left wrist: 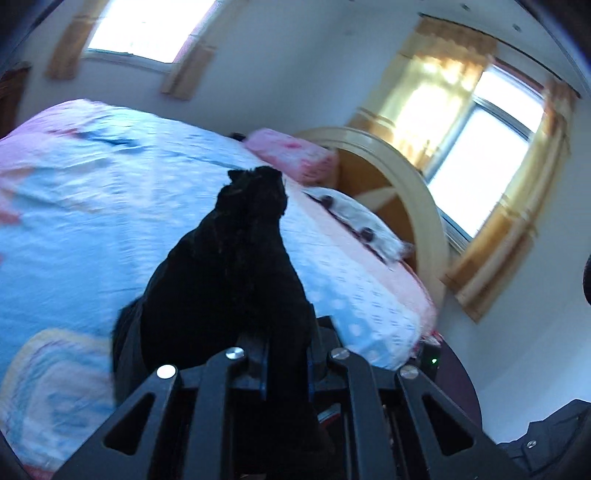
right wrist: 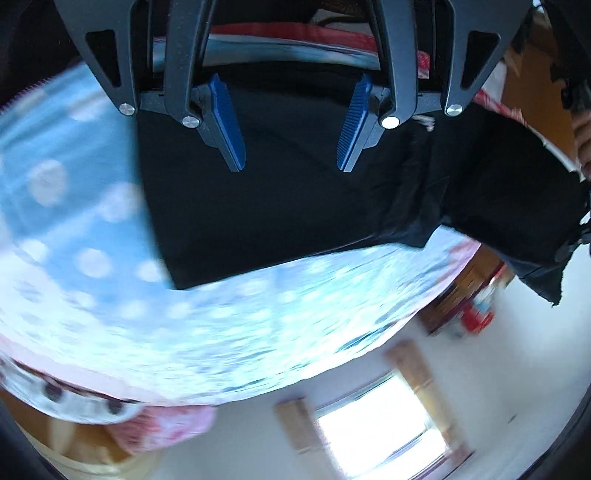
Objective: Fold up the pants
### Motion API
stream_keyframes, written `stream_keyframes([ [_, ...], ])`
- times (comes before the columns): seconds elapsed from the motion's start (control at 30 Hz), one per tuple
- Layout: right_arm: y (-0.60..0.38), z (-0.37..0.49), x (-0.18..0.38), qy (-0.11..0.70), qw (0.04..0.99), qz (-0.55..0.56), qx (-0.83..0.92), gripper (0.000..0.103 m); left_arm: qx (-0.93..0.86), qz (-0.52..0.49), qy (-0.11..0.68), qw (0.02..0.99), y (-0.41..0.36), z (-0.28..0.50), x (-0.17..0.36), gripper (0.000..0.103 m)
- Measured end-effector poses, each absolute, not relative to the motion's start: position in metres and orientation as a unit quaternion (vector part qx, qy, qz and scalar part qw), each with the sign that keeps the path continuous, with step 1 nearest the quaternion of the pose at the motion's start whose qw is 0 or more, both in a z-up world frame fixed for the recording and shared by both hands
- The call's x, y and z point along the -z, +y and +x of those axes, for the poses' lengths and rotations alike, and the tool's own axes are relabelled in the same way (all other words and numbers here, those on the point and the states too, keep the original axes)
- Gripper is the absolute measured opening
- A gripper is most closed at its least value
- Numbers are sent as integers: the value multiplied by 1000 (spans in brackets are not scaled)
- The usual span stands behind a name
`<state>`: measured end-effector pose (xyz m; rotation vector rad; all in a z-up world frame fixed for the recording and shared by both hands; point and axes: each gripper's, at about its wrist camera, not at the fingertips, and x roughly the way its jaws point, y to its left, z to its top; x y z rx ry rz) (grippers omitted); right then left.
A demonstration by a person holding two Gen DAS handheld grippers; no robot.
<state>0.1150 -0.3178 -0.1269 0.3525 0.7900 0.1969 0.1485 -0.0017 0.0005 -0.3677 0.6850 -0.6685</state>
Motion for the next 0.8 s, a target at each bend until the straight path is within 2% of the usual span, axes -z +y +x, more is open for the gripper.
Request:
stream_keyframes([
  [0.2, -373, 101, 114, 335, 911, 236, -41, 54, 375, -146, 355, 844, -80, 173, 4, 14],
  [0.37, -405, 94, 108, 301, 917, 261, -11, 56, 385, -107, 397, 826, -143, 196, 40, 14],
  [0.43, -410, 93, 107, 297, 919, 259, -5, 56, 391, -92, 411, 818, -167, 201, 57, 16],
  [0.5, -411, 96, 108, 299, 920, 256, -4, 56, 384, -78, 432, 812, -188, 207, 77, 26],
  [0.63, -412, 97, 111, 302, 920, 249, -6, 56, 409, -94, 442, 792, -205, 202, 88, 24],
  [0.73, -413, 98, 113, 302, 921, 244, -4, 56, 420, -88, 419, 800, -197, 193, 79, 35],
  [0.8, -409, 99, 113, 305, 923, 236, -13, 56, 394, -86, 403, 822, -175, 188, 75, 62],
])
